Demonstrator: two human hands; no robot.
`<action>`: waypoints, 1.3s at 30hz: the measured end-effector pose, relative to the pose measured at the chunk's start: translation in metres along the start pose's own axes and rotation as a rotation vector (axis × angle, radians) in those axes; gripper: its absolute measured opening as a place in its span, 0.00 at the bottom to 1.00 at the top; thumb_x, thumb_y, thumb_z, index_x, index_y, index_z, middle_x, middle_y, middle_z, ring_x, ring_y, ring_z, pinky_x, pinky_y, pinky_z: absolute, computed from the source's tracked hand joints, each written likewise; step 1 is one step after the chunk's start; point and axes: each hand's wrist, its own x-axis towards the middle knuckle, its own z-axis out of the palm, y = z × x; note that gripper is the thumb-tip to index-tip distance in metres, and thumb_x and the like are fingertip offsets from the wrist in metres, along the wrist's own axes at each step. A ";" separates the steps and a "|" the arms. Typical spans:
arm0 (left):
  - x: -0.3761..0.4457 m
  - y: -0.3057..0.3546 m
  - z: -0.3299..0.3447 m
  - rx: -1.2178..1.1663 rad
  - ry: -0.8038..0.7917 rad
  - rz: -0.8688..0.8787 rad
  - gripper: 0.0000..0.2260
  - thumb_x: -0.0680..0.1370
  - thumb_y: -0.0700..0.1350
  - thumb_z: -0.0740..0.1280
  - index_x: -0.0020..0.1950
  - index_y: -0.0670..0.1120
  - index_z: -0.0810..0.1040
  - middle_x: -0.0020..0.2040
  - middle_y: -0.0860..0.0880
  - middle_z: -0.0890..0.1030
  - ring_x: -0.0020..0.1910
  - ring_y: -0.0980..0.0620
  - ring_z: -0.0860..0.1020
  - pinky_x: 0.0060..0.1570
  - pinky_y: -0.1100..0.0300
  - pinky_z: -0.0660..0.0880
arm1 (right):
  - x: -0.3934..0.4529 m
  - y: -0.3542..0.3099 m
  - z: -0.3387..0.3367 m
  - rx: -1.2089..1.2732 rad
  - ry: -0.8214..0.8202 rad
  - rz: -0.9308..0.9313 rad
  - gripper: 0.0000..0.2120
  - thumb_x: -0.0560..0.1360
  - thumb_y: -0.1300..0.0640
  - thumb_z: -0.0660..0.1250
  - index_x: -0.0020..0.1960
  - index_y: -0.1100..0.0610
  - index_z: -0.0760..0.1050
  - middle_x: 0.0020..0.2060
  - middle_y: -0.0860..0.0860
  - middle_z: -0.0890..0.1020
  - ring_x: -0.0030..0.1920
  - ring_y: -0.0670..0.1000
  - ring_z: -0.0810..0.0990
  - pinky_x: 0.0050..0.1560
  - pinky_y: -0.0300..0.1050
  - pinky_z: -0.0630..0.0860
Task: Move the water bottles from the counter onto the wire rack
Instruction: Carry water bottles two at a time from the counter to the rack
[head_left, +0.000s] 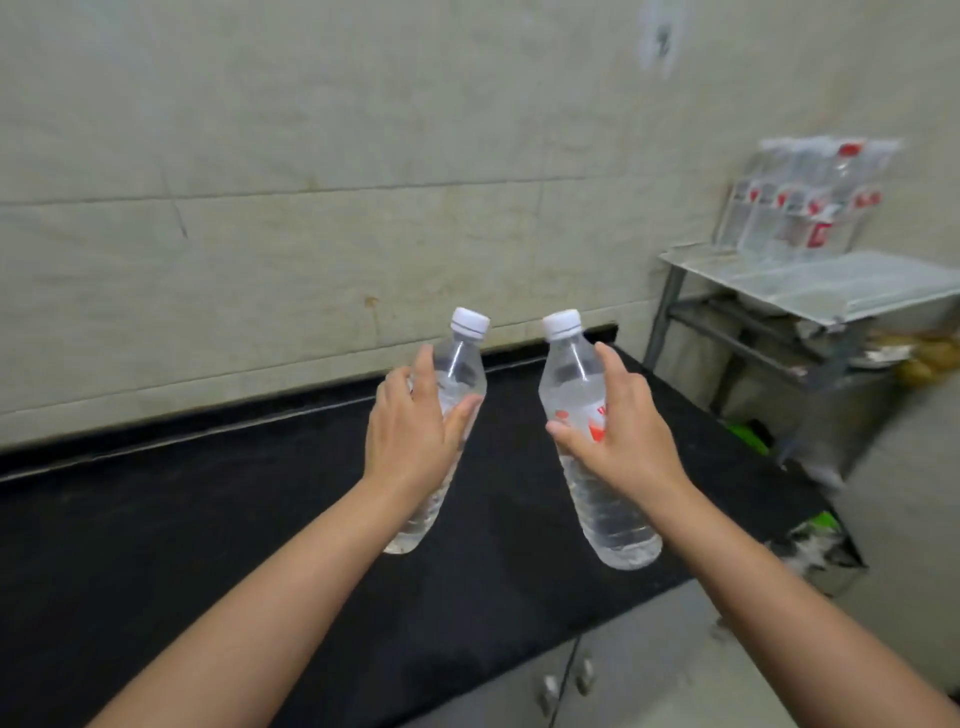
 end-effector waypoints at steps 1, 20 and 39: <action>0.006 0.019 0.004 -0.018 0.023 0.031 0.41 0.69 0.65 0.48 0.74 0.40 0.55 0.64 0.35 0.69 0.62 0.37 0.69 0.60 0.48 0.68 | 0.003 0.012 -0.018 0.018 0.059 0.010 0.39 0.71 0.49 0.68 0.74 0.50 0.49 0.63 0.57 0.67 0.57 0.57 0.73 0.49 0.43 0.66; 0.213 0.278 0.185 -0.545 0.053 0.210 0.27 0.76 0.46 0.65 0.72 0.44 0.60 0.68 0.41 0.69 0.65 0.42 0.70 0.59 0.53 0.67 | 0.194 0.257 -0.222 0.073 0.465 0.064 0.38 0.71 0.54 0.70 0.73 0.51 0.52 0.68 0.55 0.64 0.63 0.51 0.68 0.56 0.39 0.63; 0.353 0.511 0.427 -0.680 -0.028 0.032 0.28 0.79 0.45 0.60 0.74 0.49 0.50 0.71 0.41 0.65 0.68 0.41 0.69 0.68 0.41 0.65 | 0.404 0.546 -0.338 0.169 0.434 -0.043 0.38 0.71 0.53 0.70 0.73 0.55 0.52 0.66 0.59 0.65 0.64 0.58 0.70 0.60 0.49 0.71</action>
